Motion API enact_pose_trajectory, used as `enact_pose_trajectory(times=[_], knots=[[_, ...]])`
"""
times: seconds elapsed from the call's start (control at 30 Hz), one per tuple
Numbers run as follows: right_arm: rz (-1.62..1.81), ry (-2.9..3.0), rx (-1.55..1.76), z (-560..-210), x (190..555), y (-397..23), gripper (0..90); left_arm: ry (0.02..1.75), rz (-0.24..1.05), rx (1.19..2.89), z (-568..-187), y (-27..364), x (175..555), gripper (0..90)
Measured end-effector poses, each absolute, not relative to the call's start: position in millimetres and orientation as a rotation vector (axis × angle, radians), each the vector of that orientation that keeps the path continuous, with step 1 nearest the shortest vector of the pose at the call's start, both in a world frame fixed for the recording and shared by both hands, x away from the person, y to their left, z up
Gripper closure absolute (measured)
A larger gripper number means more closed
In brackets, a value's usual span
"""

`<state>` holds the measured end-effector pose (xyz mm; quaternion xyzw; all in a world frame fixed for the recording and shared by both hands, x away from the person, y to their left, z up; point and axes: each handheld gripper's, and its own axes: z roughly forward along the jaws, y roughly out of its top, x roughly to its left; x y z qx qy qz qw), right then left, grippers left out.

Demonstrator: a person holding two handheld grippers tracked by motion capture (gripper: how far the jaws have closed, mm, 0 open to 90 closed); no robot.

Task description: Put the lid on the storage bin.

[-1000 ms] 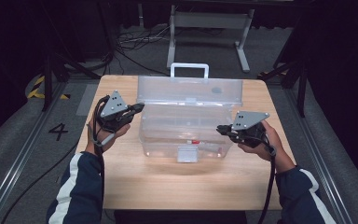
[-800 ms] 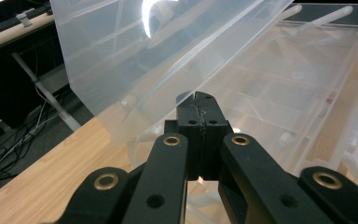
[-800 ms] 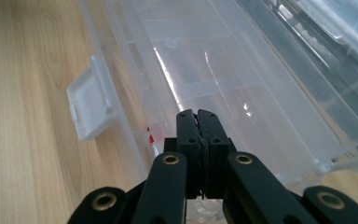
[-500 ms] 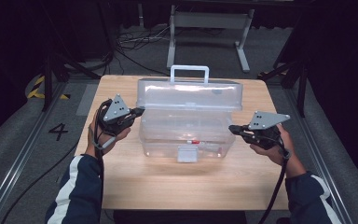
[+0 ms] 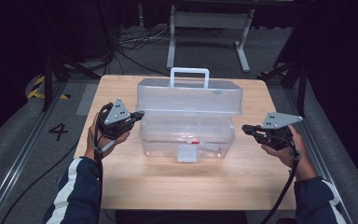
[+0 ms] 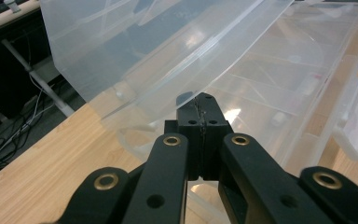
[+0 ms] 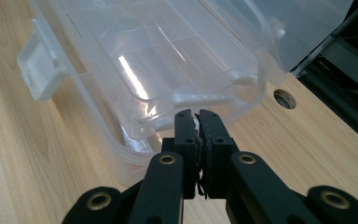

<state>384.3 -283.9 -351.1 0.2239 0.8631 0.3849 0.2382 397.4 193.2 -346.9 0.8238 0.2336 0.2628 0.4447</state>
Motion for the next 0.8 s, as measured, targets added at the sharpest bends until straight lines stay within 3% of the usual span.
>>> enact_pose_trajectory(times=[0.8], knots=[[1.034, 2.404, 0.599, -364.5, 387.7, -275.2, 85.2, 0.603, 0.666, 2.099, -355.1, 197.4, 388.3, 90.0]])
